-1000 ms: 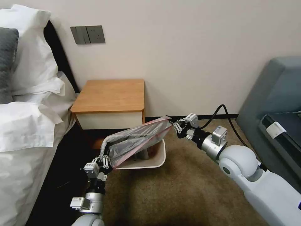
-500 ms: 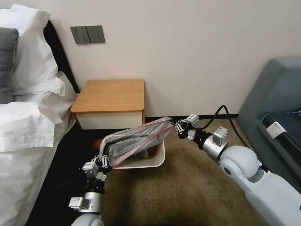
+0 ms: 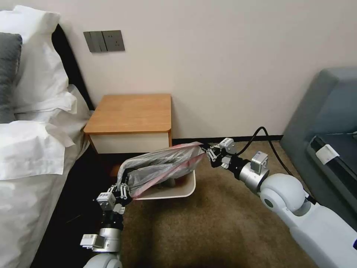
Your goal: Pick up the garbage bag from the table and place it over the trash can.
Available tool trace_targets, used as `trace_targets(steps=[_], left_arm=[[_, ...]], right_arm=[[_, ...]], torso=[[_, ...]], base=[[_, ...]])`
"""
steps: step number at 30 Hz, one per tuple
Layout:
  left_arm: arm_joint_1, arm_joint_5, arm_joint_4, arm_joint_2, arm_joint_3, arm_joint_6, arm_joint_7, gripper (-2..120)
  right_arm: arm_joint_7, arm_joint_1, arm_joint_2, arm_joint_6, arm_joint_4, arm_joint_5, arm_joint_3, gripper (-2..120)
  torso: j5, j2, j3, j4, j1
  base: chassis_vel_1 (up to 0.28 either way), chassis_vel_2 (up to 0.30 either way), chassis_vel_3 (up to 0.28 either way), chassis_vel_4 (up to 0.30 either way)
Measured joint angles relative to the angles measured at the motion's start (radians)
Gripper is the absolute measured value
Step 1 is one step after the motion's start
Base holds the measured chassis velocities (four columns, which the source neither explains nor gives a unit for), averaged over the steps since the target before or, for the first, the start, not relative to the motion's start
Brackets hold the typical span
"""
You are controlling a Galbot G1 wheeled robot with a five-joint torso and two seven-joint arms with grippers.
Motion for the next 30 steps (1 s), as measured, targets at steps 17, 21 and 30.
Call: trace_targets(steps=[17, 21, 30], left_arm=[[0.001, -0.031, -0.009, 0.003, -0.008, -0.014, 0.05, 8], [0.004, -0.054, -0.012, 0.002, -0.008, -0.014, 0.06, 8], [0.0, -0.098, -0.015, 0.001, -0.015, -0.005, 0.07, 8]], right_arm=[[-0.117, -0.027, -0.015, 0.016, -0.025, -0.032, 0.01, 0], [-0.148, -0.04, -0.021, 0.023, -0.028, -0.037, 0.016, 0], [-0.195, -0.065, -0.033, 0.042, -0.03, -0.049, 0.04, 0]], torso=[[0.0001, 0.0, 0.0, 0.0, 0.0], [0.0, 0.0, 0.0, 0.0, 0.0], [0.0, 0.0, 0.0, 0.0, 0.0]], base=[[0.0, 0.0, 0.0, 0.0], [0.0, 0.0, 0.0, 0.0], [0.0, 0.0, 0.0, 0.0]])
